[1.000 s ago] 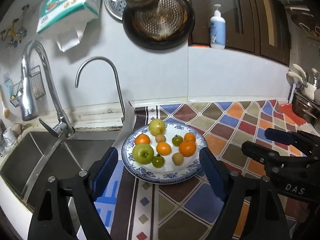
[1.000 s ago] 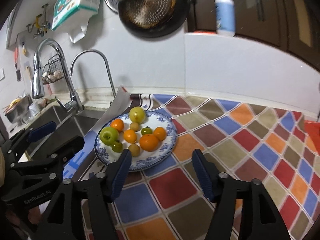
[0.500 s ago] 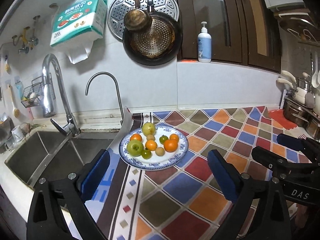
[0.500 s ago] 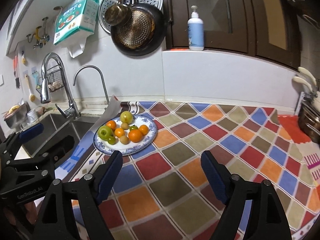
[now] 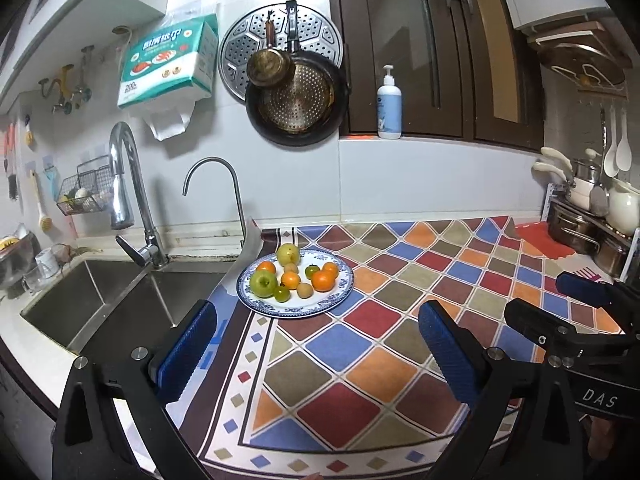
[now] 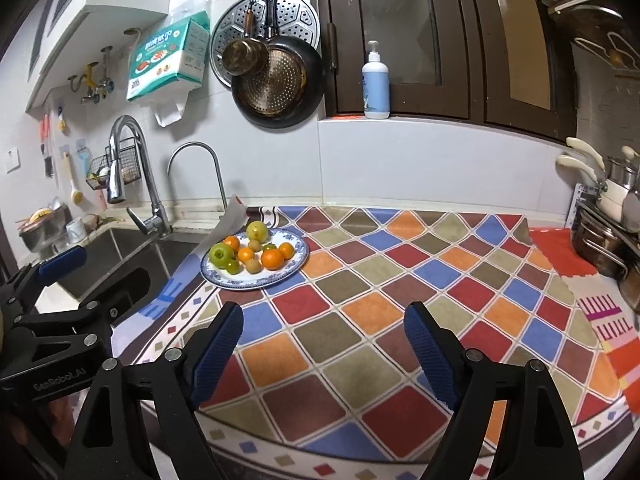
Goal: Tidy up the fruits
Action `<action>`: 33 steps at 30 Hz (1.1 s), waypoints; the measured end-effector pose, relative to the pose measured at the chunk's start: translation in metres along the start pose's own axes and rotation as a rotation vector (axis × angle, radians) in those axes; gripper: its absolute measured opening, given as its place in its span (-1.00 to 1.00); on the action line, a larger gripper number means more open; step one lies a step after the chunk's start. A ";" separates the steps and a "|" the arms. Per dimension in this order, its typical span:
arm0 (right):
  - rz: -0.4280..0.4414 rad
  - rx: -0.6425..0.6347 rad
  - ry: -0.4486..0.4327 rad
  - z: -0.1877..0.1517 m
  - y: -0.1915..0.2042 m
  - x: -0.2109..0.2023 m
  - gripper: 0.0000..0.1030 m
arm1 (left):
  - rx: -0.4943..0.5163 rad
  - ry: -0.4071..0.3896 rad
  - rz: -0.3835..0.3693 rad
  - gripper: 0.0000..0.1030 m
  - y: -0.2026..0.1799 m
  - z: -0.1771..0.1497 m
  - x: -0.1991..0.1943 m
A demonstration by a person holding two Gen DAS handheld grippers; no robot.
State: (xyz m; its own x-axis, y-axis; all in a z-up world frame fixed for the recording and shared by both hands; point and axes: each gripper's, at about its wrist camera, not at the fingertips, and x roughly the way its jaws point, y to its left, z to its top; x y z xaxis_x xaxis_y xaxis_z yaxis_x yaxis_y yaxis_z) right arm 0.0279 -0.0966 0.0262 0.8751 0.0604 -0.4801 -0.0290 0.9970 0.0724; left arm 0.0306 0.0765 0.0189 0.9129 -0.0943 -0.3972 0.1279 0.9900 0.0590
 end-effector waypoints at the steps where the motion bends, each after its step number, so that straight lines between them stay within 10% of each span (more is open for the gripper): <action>1: 0.000 -0.001 -0.002 -0.002 -0.001 -0.005 0.61 | 0.001 -0.002 -0.002 1.00 -0.002 -0.001 -0.004; 33: -0.002 0.012 -0.020 -0.023 -0.018 -0.050 0.63 | 0.018 -0.004 0.026 1.00 -0.026 -0.012 -0.046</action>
State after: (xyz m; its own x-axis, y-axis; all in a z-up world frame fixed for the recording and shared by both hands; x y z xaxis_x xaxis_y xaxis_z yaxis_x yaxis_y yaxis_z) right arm -0.0268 -0.1159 0.0292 0.8847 0.0572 -0.4625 -0.0213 0.9964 0.0824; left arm -0.0194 0.0564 0.0245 0.9174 -0.0693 -0.3919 0.1114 0.9901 0.0856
